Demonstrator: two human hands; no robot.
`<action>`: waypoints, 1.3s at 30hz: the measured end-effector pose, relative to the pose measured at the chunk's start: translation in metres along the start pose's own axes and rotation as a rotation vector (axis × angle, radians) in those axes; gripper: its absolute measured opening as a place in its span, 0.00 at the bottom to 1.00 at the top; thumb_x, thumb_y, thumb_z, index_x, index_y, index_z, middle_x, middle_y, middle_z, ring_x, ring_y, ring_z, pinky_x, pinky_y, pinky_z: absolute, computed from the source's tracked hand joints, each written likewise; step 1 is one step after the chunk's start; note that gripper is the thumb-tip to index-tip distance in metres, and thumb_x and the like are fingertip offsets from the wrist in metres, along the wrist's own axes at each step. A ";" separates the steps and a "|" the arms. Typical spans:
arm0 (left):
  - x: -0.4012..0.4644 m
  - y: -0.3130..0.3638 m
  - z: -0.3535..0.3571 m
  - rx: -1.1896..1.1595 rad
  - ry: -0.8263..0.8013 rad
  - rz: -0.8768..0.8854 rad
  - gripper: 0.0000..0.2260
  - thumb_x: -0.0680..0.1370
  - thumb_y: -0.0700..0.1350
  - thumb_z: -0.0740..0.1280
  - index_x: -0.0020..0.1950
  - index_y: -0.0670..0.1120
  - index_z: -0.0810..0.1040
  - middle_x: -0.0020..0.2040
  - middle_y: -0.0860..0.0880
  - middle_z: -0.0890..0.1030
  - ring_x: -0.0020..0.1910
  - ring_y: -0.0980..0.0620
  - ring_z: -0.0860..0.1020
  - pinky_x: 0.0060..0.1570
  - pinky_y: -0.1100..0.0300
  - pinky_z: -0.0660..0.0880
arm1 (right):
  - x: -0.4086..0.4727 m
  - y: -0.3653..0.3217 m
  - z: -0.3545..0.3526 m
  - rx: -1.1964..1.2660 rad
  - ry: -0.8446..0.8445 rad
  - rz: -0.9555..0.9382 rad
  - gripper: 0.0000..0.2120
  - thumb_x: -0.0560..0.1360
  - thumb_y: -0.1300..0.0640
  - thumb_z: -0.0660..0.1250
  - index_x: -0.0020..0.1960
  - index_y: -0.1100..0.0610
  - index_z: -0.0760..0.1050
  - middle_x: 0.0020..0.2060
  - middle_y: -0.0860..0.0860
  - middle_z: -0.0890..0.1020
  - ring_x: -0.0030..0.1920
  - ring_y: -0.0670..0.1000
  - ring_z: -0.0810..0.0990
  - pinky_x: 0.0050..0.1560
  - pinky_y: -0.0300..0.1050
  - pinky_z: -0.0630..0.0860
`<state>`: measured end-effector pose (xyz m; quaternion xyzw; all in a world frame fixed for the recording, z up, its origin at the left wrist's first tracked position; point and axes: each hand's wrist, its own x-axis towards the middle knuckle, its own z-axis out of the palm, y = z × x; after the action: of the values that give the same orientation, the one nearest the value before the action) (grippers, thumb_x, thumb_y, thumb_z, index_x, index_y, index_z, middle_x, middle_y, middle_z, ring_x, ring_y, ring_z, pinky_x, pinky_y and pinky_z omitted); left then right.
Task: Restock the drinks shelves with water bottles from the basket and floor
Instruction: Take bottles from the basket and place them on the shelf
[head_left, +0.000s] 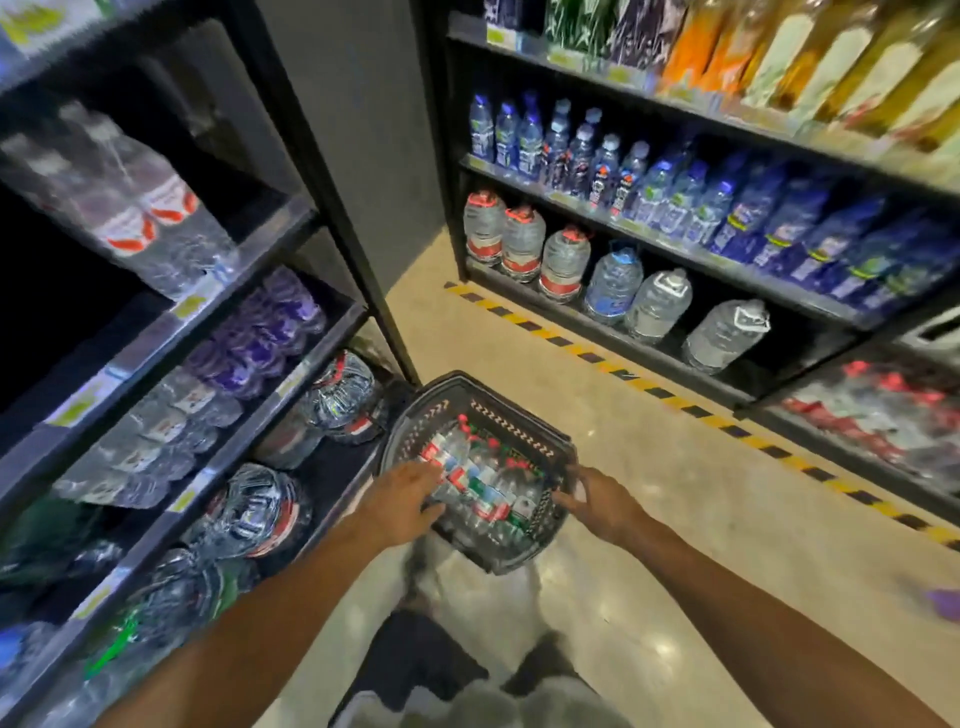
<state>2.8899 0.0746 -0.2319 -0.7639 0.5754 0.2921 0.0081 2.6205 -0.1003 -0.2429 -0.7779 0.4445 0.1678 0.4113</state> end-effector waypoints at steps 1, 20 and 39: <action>0.013 -0.007 -0.002 -0.007 -0.020 0.010 0.28 0.83 0.56 0.63 0.80 0.47 0.64 0.77 0.46 0.69 0.76 0.48 0.66 0.75 0.59 0.60 | 0.008 -0.001 0.004 0.025 -0.009 0.020 0.28 0.80 0.40 0.65 0.75 0.52 0.70 0.71 0.54 0.76 0.68 0.56 0.76 0.61 0.45 0.71; 0.289 -0.216 0.219 -0.119 -0.315 -0.084 0.26 0.79 0.47 0.70 0.76 0.48 0.68 0.72 0.47 0.75 0.72 0.46 0.73 0.73 0.49 0.70 | 0.303 0.102 0.237 0.325 -0.160 0.297 0.25 0.80 0.48 0.68 0.75 0.49 0.68 0.71 0.51 0.76 0.69 0.55 0.76 0.70 0.50 0.73; 0.391 -0.254 0.354 -0.667 -0.262 -0.440 0.28 0.69 0.43 0.80 0.67 0.52 0.76 0.62 0.53 0.80 0.61 0.57 0.79 0.65 0.50 0.77 | 0.426 0.190 0.363 0.698 -0.144 0.443 0.24 0.79 0.55 0.70 0.67 0.38 0.62 0.51 0.31 0.75 0.48 0.26 0.75 0.41 0.21 0.72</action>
<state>3.0250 -0.0579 -0.7856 -0.7857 0.2667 0.5484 -0.1043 2.7350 -0.1003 -0.8233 -0.4638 0.6014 0.1453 0.6341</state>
